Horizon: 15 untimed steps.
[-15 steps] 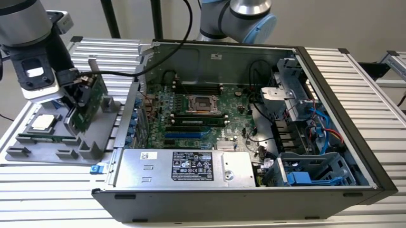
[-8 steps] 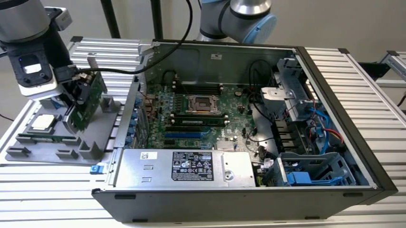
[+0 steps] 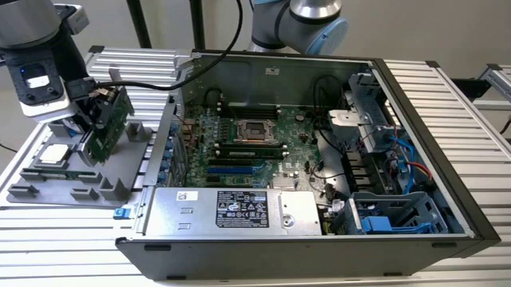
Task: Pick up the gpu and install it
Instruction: 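Pick up the gpu and move the gpu toward the slot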
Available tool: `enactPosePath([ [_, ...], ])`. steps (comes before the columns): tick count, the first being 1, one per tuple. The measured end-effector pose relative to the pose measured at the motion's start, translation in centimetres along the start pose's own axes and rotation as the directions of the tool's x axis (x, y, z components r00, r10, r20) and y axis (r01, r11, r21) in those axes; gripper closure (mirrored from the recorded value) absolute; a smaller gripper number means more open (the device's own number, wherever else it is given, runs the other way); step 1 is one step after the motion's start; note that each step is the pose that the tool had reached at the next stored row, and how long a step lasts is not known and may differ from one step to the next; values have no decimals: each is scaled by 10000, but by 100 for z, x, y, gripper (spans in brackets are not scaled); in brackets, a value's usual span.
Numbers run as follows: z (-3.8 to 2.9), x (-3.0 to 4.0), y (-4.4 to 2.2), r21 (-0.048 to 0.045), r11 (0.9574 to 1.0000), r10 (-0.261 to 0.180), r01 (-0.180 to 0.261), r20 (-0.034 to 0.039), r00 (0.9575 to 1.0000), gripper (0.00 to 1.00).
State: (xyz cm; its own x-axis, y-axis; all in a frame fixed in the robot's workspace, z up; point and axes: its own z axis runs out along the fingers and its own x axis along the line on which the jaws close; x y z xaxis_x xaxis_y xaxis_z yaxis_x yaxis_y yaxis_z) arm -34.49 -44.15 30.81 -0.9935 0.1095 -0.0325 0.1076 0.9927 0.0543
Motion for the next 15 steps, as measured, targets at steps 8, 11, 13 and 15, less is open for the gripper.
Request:
enactPosePath([
  [8, -51, 0, 4, 0, 10000, 3, -3, 0, 10000, 100],
  [11, -71, -1, 5, 0, 10000, 3, -3, 0, 10000, 100],
  [13, -85, -1, 6, 0, 10000, 3, -3, 1, 10000, 100],
  [15, -100, -2, 6, 1, 10000, 3, -3, 0, 10000, 100],
])
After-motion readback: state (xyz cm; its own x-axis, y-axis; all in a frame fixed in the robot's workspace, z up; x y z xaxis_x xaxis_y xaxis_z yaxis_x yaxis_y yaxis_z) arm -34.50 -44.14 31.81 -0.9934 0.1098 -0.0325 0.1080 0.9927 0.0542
